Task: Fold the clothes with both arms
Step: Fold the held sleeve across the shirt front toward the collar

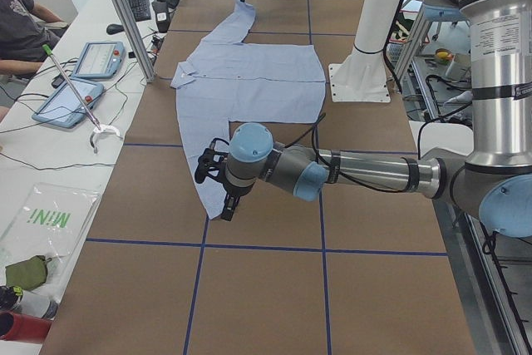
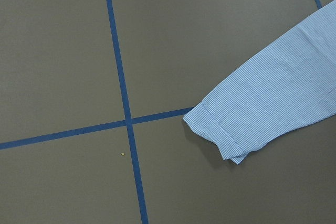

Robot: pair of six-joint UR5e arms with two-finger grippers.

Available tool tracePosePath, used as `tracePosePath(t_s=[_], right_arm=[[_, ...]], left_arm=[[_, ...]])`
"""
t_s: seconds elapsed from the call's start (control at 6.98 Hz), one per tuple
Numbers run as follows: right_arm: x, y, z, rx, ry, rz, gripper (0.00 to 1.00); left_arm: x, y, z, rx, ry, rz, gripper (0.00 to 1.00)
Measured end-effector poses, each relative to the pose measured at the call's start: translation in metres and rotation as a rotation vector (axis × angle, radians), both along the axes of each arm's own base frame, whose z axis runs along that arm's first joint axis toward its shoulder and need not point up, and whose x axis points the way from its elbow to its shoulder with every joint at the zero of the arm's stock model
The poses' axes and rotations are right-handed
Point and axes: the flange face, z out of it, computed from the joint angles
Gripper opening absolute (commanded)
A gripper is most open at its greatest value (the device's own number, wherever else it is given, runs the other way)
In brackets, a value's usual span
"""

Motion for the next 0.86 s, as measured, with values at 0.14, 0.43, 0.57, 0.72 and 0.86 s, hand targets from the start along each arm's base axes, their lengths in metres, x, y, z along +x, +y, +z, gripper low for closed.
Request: tracePosePath(t_s=[0.14,0.43,0.57,0.72,0.86], right_arm=[[-0.040,-0.019,-0.061,-0.019,-0.025,-0.006,0.00],[-0.140,-0.029,-0.185,-0.033,-0.075,0.017,0.00],[-0.206,-0.031,-0.243,-0.016,-0.076,0.041,0.00],[-0.270,-0.031,-0.294,0.001,-0.071,0.058,0.00],[-0.311,-0.029,-0.333,0.020,-0.076,0.065,0.00]], left_arm=[[0.000,0.000,0.000,0.000,0.000,0.000,0.99],[0.000,0.001,0.000,0.001,0.000,0.000,0.99],[0.000,0.001,0.000,0.002,0.000,0.001,0.99],[0.000,0.001,-0.001,0.003,0.000,0.001,0.99],[0.000,0.001,-0.002,0.005,0.000,0.001,0.99]])
